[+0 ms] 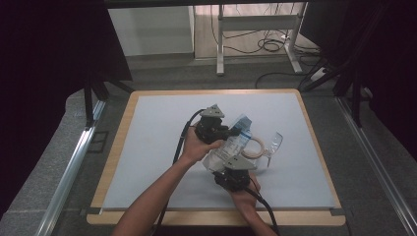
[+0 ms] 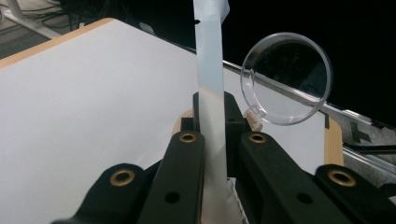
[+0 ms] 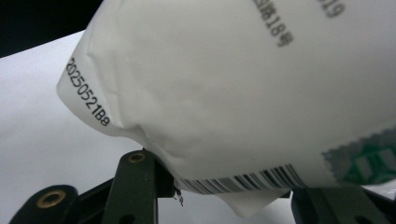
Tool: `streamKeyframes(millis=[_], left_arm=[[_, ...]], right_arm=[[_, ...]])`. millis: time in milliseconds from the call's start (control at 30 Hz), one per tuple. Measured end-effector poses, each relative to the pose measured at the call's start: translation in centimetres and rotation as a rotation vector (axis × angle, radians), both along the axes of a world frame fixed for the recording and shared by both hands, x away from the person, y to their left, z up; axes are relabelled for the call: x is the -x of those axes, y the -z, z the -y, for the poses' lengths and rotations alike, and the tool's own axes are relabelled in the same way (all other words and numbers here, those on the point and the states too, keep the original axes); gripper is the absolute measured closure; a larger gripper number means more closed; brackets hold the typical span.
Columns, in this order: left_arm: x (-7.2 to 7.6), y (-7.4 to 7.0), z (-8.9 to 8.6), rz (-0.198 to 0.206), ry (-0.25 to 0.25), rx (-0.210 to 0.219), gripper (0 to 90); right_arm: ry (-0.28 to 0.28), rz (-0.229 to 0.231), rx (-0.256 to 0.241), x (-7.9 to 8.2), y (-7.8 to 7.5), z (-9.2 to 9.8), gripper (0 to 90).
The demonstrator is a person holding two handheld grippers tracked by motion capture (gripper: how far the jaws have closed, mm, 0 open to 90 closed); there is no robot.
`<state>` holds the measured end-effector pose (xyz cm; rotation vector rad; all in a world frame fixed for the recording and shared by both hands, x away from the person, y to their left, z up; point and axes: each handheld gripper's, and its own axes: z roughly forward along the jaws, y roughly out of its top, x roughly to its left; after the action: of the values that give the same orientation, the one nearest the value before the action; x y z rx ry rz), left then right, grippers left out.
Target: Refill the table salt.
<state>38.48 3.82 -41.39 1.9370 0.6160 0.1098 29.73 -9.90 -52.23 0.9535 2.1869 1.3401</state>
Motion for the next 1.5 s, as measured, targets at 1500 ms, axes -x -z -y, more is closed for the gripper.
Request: streamKeyframes(millis=[1500], left_arm=[[-1.8, -0.1, 1.1, -0.025, 0.056, -0.03, 89.6]], right_arm=[[-0.046, 0.0, -0.06, 0.0, -1.0, 0.8, 58.6]])
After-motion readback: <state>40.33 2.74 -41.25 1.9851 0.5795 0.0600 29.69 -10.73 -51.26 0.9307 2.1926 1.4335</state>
